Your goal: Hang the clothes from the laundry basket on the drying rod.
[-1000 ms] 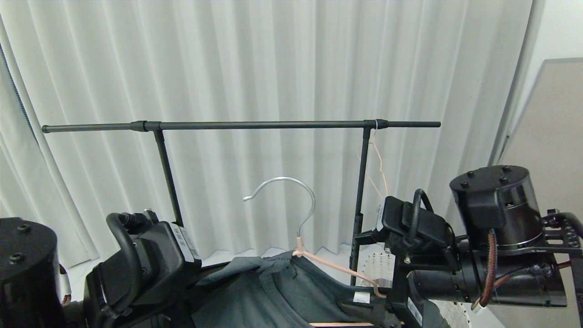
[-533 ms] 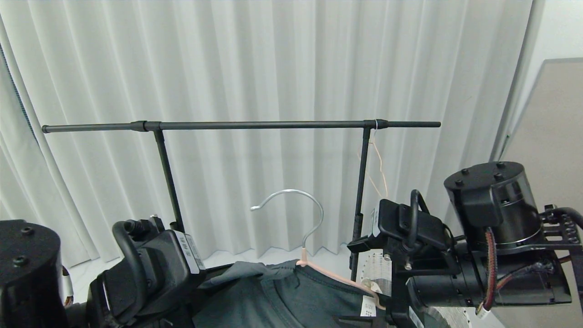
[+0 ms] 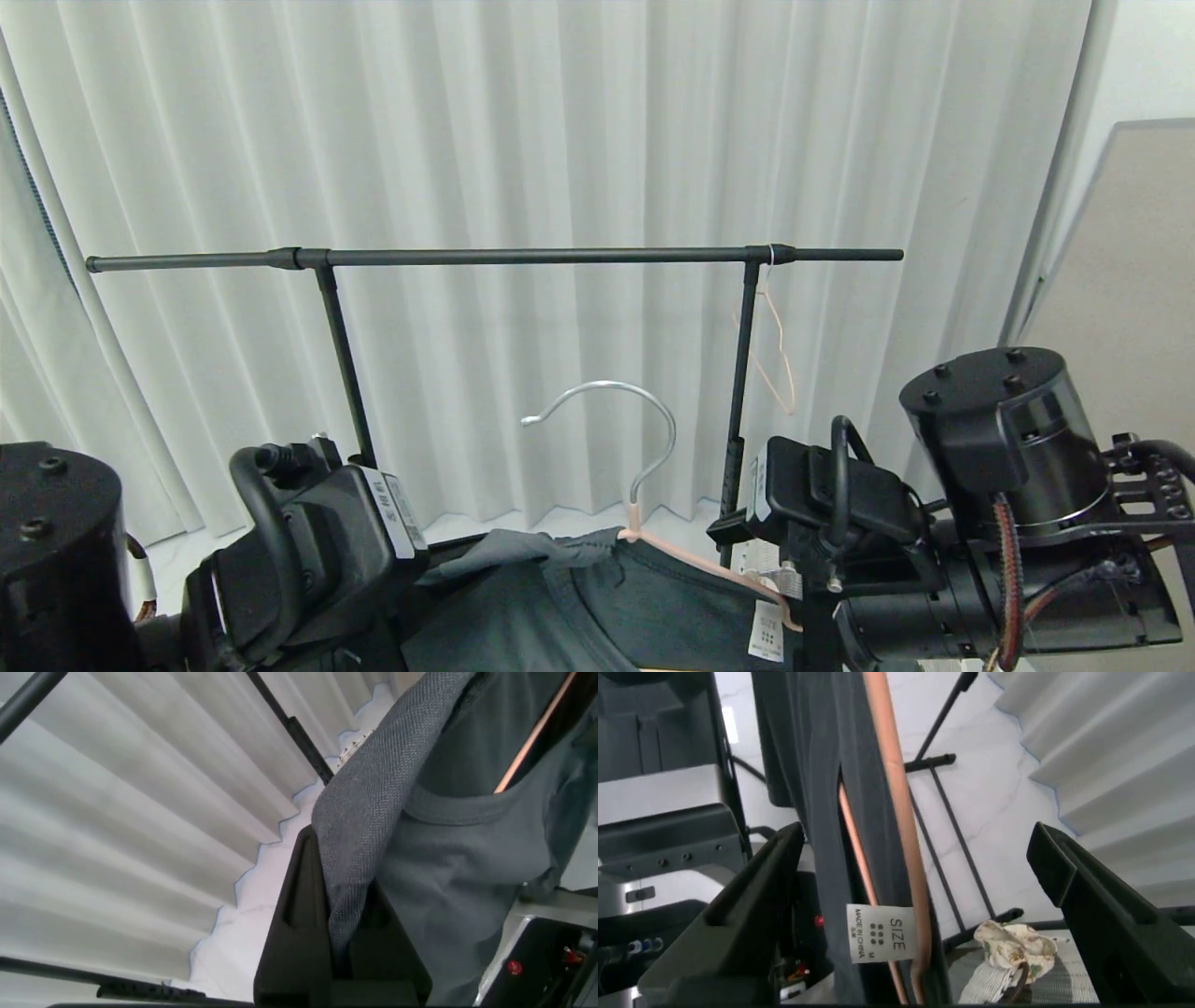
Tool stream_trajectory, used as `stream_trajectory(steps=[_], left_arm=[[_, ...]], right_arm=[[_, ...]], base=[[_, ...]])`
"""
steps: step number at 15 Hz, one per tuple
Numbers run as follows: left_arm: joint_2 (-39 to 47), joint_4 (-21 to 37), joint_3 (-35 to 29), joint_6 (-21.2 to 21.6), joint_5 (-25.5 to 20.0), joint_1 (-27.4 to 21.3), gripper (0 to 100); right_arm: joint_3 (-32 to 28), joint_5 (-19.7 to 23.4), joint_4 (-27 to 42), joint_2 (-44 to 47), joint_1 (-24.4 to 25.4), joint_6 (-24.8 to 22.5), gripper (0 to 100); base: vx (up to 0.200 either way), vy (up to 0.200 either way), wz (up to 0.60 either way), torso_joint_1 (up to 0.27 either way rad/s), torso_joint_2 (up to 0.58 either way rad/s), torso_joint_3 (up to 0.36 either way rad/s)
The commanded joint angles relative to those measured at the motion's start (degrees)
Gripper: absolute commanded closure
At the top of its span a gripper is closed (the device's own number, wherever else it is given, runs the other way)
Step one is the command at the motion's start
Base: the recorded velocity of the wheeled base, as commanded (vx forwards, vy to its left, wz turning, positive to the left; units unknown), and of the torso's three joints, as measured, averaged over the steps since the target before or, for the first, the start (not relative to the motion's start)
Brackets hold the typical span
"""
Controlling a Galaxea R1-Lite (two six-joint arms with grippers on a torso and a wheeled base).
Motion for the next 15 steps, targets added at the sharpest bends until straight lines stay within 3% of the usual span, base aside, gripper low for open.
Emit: stream_trajectory(steps=[1,7,12,13,15], left_arm=[[0.2,0.0,-0.1,0.0,0.1,-0.6,100],[0.1,0.0,-0.1,0.0,0.1,-1.0,100],[-0.1,-0.1,-0.1,0.0,0.1,-1.0,100],[-0.2,-0.1,-0.1,0.0,0.1,-1.0,100],[-0.3,-0.1,-0.2,0.0,0.1,-1.0,100]], right_arm=[[-0.1,-0.1,0.4,0.0,0.3,0.1,0],[0.0,-0.1,0.6,0.1,1.3,3.4,0],[0.1,-0.1,0.6,0.2,1.3,3.3,0],[0.1,-0.2,0.6,0.3,1.3,3.4,100],[0.1,-0.3,0.6,0.3,1.3,3.3,100]], base=[[0.000,0.000,0.00,0.000,0.00,0.000],[0.000,0.000,0.00,0.000,0.00,0.000],[0.000,0.000,0.00,0.000,0.00,0.000],[0.000,0.000,0.00,0.000,0.00,0.000],[0.000,0.000,0.00,0.000,0.00,0.000]])
